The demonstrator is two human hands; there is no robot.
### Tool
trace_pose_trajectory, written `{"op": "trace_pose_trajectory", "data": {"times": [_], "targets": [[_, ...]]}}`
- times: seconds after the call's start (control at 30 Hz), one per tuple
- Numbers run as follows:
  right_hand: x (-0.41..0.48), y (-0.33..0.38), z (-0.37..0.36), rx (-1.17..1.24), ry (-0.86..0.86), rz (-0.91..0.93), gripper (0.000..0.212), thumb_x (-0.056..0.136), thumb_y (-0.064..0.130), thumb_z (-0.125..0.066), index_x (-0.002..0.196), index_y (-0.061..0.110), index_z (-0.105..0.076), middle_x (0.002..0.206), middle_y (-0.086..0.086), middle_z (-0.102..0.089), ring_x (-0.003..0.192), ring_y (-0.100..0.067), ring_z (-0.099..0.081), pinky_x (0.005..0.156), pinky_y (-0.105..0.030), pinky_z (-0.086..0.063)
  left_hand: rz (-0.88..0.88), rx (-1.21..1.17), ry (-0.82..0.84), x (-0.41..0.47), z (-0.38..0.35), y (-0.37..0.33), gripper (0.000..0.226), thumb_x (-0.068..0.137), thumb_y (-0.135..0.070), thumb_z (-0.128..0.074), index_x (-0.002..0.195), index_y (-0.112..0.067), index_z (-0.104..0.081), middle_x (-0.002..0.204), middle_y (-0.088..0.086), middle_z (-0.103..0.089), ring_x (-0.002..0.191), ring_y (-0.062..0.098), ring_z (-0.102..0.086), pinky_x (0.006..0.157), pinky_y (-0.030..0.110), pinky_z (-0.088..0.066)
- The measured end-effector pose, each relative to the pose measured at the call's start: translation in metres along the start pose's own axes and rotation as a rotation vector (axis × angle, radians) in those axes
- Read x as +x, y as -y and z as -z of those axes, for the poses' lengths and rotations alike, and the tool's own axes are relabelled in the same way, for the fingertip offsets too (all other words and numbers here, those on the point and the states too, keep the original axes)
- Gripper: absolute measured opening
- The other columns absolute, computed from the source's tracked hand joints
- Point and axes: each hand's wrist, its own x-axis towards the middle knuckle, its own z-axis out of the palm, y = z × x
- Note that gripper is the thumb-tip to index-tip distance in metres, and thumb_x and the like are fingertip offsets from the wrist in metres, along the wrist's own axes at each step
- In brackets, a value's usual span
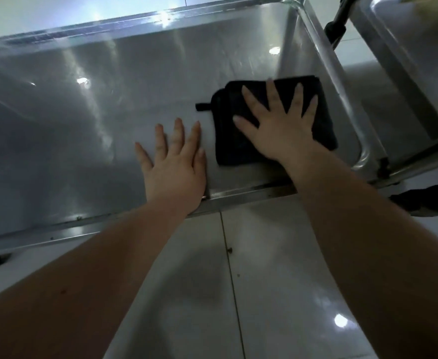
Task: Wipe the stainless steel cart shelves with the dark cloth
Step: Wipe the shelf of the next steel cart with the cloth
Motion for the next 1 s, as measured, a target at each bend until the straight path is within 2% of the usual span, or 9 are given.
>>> {"op": "trace_pose_trajectory", "data": {"times": [0.1,0.2,0.33,0.47,0.57,0.7,1.0], "targets": [[0.06,0.008,0.012,0.0,-0.02,-0.015,0.069,0.09,0.079,-0.012,0.151,0.053,0.005,0.165,0.004,0.012,0.146,-0.045,0.017,0.112,-0.067,0.013,0.003,0.03,0.022,0.003,-0.002,-0.002,0.055,0.103,-0.05,-0.011,0.155,-0.043,0.002,0.165,-0.007,0.009,0.15,0.027,0.017,0.114,0.064,0.015],[0.076,0.017,0.015,0.011,-0.036,-0.019,0.07,0.09,0.079,-0.013,0.152,0.051,0.004,0.165,0.004,0.011,0.146,-0.045,0.017,0.111,-0.069,0.012,0.018,0.015,0.021,0.005,-0.002,-0.002,0.055,0.102,-0.052,-0.011,0.155,-0.045,0.004,0.165,-0.008,0.01,0.151,0.026,0.015,0.115,0.064,0.012],[0.005,0.009,0.003,0.045,-0.016,-0.026,0.07,0.088,0.08,-0.013,0.151,0.054,0.005,0.165,0.006,0.012,0.147,-0.044,0.017,0.11,-0.07,0.013,0.02,0.017,0.016,0.005,-0.003,-0.003,0.055,0.102,-0.051,-0.01,0.154,-0.045,0.006,0.165,-0.008,0.011,0.151,0.027,0.014,0.115,0.064,0.01],[-0.086,-0.003,-0.017,-0.019,0.004,0.014,0.069,0.087,0.079,-0.012,0.147,0.057,0.014,0.163,0.009,0.02,0.147,-0.042,0.018,0.114,-0.066,0.011,0.014,0.019,0.005,0.001,-0.006,-0.002,0.054,0.102,-0.05,-0.01,0.154,-0.046,0.008,0.165,-0.007,0.011,0.151,0.027,0.014,0.115,0.065,0.01],[-0.084,-0.024,-0.012,-0.025,0.038,0.048,0.069,0.085,0.08,-0.013,0.145,0.06,0.015,0.162,0.013,0.021,0.148,-0.037,0.018,0.115,-0.062,0.011,0.008,0.026,0.01,0.002,-0.006,-0.001,0.055,0.101,-0.052,-0.009,0.153,-0.047,0.006,0.165,-0.007,0.01,0.151,0.028,0.013,0.114,0.066,0.01],[-0.073,-0.059,-0.005,-0.051,0.084,-0.043,0.07,0.081,0.082,-0.007,0.143,0.061,0.019,0.161,0.014,0.024,0.148,-0.037,0.019,0.117,-0.062,0.008,0.014,0.022,0.034,0.004,-0.002,-0.003,0.056,0.1,-0.054,-0.009,0.153,-0.049,0.004,0.165,-0.008,0.01,0.151,0.028,0.013,0.114,0.067,0.009],[-0.08,-0.054,-0.007,-0.068,0.068,-0.056,0.068,0.086,0.079,-0.008,0.144,0.057,0.021,0.161,0.011,0.026,0.147,-0.039,0.02,0.117,-0.061,0.008,0.037,0.055,0.019,0.03,0.004,-0.029,0.055,0.102,-0.052,-0.012,0.155,-0.044,-0.001,0.166,-0.005,0.006,0.15,0.031,0.016,0.108,0.074,0.011]]}}
